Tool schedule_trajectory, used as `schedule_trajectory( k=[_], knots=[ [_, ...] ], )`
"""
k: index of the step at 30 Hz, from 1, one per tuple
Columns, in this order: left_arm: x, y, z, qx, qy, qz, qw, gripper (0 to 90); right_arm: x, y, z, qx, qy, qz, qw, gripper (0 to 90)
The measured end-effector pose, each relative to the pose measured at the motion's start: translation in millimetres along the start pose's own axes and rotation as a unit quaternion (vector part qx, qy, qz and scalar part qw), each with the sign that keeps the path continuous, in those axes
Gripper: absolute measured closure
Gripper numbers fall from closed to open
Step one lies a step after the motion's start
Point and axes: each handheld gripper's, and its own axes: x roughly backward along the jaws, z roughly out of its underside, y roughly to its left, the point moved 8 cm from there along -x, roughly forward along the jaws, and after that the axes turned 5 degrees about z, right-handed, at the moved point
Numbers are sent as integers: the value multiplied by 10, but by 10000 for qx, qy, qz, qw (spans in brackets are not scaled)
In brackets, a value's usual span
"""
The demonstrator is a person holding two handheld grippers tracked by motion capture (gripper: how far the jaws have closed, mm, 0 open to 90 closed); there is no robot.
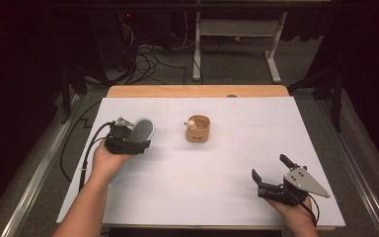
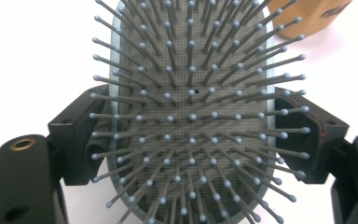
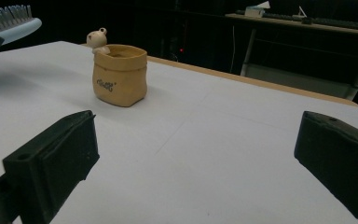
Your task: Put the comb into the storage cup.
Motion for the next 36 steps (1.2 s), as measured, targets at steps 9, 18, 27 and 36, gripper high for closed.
schedule_trajectory(
  k=[9,18,27,36],
  knots=[
    [145,-90,-74,17,-423,249,9988,207,2,1,0,-5,2,2,10000,2],
    [215,-122,-41,86,-640,371,9972,207,7,1,-4,-9,-10,4,10000,2],
    [309,-203,-33,111,-959,588,9936,207,9,4,-5,-7,-21,1,10000,2],
    [357,-239,-10,73,-1157,700,9908,206,6,6,-5,-2,-34,-7,10000,2]
  ],
)
